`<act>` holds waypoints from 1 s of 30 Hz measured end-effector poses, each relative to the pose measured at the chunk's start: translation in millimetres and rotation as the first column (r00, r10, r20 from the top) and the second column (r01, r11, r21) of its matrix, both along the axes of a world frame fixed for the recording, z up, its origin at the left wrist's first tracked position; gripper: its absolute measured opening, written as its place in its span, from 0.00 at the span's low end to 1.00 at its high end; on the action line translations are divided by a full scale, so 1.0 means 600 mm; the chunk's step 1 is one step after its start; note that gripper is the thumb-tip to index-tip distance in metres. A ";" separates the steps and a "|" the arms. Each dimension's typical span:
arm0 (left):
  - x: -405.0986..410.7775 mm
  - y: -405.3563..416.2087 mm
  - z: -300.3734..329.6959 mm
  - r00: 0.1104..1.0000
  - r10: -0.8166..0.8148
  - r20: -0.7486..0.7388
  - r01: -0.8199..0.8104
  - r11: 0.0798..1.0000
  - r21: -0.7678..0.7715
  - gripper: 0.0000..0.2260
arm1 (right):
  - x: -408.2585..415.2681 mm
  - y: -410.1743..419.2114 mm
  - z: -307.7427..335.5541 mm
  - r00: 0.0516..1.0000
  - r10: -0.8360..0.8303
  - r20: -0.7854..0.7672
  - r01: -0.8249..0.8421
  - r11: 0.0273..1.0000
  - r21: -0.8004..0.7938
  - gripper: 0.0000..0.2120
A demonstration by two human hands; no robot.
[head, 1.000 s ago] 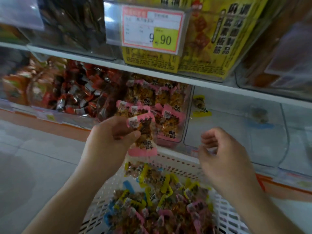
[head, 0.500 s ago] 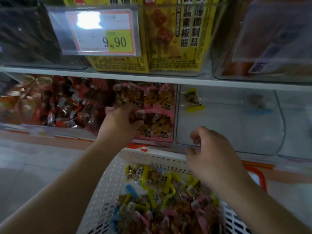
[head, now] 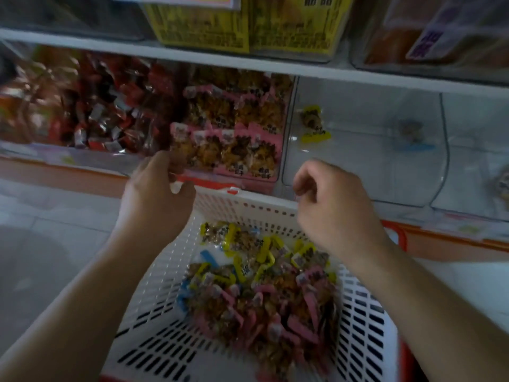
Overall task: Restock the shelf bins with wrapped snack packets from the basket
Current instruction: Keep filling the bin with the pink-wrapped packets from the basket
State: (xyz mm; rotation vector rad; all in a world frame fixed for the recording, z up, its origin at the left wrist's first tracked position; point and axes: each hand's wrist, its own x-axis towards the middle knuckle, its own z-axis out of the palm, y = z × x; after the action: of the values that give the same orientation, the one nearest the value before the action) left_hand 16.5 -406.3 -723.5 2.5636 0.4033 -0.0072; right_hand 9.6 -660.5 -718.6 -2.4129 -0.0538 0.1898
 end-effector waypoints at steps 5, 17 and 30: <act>-0.097 0.037 -0.019 0.951 0.067 -0.303 -0.054 0.997 0.052 0.29 | -0.065 0.050 -0.059 0.850 0.317 -0.420 -0.416 0.894 -0.168 0.09; -0.141 0.076 -0.043 0.870 0.041 -0.491 -0.076 0.996 -0.051 0.25 | -0.224 0.234 -0.281 0.755 0.350 -0.555 -0.583 0.745 -0.323 0.31; -0.104 0.077 0.007 0.989 0.022 -0.146 -0.048 0.983 -0.176 0.12 | -0.123 0.172 -0.125 0.848 0.076 -0.524 0.029 0.981 0.191 0.03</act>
State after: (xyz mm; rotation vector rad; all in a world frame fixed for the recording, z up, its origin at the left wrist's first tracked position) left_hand -46.2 -359.9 -719.2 2.3857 0.4796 -0.2073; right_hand -64.0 -557.2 -793.4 -2.0885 0.1460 0.8204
